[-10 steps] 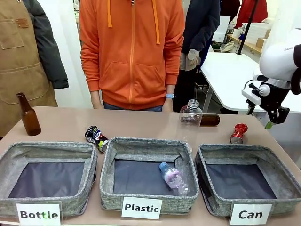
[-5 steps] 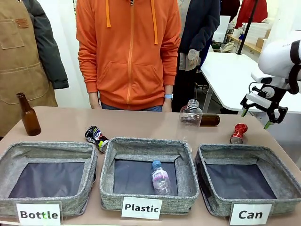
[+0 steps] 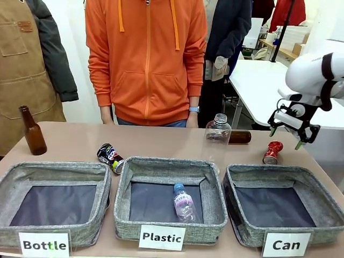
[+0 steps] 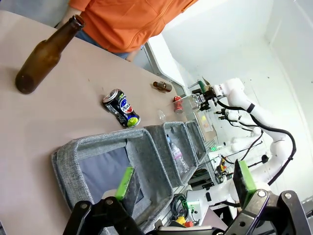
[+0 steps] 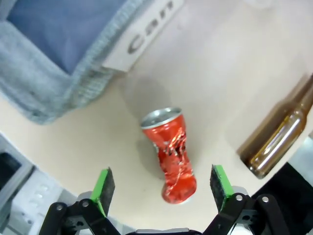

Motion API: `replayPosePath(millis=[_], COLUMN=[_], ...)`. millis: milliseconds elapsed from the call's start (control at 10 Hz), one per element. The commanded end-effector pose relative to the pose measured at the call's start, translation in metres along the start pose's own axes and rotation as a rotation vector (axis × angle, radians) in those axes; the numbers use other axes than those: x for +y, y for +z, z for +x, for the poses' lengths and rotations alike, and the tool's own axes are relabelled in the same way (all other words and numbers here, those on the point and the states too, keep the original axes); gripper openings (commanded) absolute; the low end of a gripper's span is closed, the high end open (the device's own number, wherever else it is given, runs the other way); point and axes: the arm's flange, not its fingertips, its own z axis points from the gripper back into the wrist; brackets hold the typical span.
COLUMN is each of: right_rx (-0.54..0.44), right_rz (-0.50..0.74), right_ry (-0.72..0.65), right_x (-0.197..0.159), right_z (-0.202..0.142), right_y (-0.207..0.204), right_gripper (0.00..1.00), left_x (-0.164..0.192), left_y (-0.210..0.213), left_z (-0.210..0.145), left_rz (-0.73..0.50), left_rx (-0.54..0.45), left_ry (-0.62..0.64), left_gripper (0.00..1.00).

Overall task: Sort the can waste into the basket.
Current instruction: Pick up the can waste from the table and place it in the right Fabric basket.

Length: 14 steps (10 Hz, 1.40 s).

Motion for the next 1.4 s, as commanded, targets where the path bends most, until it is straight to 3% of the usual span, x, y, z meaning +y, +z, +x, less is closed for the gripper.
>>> replayPosePath(millis=[0,200,800,900,1000,1100,1300], right_rx=[0.036,0.094,0.055,0.034,0.031,0.029,0.031], right_rz=[0.022,0.044,0.091,0.114,0.113,0.127,0.141], right_ry=[0.034,0.047,0.052,0.039,0.05,0.053,0.045], right_x=[-0.018,-0.029,-0.033,-0.034,-0.034,-0.034,-0.036], right_z=[-0.02,-0.026,-0.029,-0.029,-0.028,-0.028,-0.026], right_y=[-0.026,-0.052,-0.074,-0.073,-0.073,-0.073,-0.072], right_gripper=[1.0,1.0,1.0,0.42,0.41,0.0,0.0], left_x=[-0.002,-0.002,-0.002,-0.002,-0.002,-0.002,-0.002], left_y=[0.001,0.001,0.001,0.001,0.001,0.001,0.001], left_z=[0.001,0.001,0.001,0.001,0.001,0.001,0.001], left_rz=[-0.014,-0.014,-0.014,-0.014,-0.014,-0.014,-0.014], left_rx=[-0.007,-0.007,-0.007,-0.007,-0.007,-0.007,-0.007], left_ry=[-0.022,-0.022,-0.022,-0.022,-0.022,-0.022,-0.022], left_gripper=[1.0,1.0,1.0,1.0,1.0,1.0,1.0])
